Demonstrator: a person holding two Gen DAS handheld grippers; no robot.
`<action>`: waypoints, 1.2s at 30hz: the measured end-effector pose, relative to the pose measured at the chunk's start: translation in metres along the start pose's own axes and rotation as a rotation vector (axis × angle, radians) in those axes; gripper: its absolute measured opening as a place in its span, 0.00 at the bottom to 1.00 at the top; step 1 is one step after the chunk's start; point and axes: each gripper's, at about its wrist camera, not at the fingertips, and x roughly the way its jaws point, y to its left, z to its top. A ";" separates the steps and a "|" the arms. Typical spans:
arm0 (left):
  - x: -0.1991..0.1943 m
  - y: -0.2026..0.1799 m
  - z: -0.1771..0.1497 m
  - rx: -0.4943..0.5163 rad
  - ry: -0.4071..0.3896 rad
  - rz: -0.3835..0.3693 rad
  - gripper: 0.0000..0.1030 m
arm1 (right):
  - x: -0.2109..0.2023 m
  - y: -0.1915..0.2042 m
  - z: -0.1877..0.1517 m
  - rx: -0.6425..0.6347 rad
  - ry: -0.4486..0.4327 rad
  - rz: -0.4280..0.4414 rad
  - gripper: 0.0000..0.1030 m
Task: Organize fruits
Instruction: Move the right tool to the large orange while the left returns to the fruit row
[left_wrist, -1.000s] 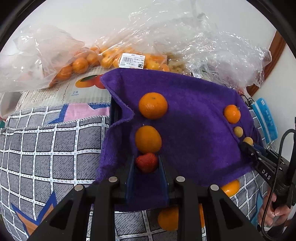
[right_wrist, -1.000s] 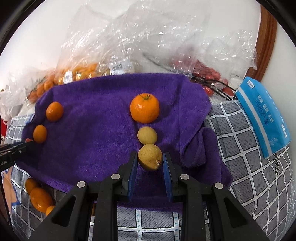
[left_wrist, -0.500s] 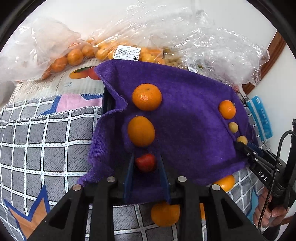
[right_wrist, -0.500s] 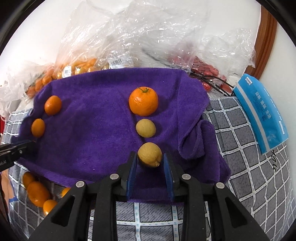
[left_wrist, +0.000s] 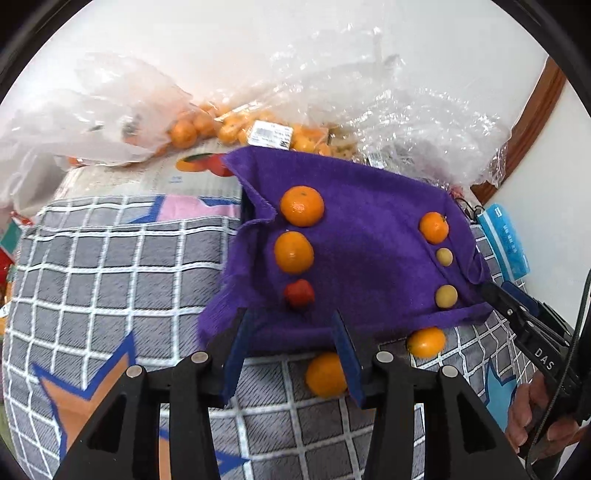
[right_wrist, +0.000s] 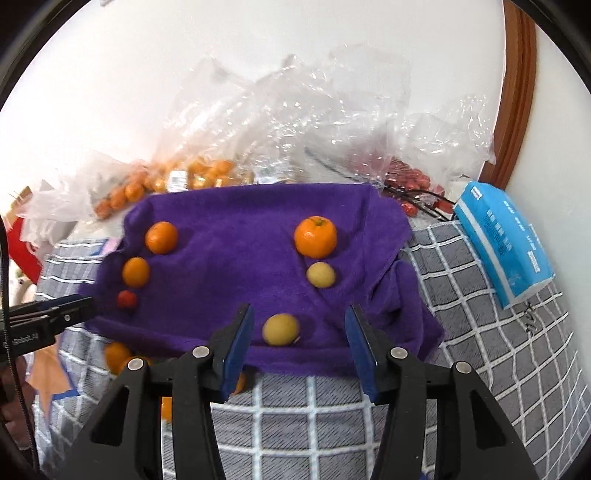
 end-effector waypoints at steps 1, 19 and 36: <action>-0.004 0.002 -0.001 -0.005 -0.007 0.002 0.42 | -0.005 0.002 -0.002 -0.001 -0.011 0.000 0.49; -0.027 0.044 -0.038 -0.075 -0.017 0.022 0.42 | 0.003 0.040 -0.040 -0.047 0.081 0.070 0.49; 0.006 0.067 -0.048 -0.112 0.049 -0.006 0.42 | 0.053 0.052 -0.048 -0.033 0.167 0.076 0.49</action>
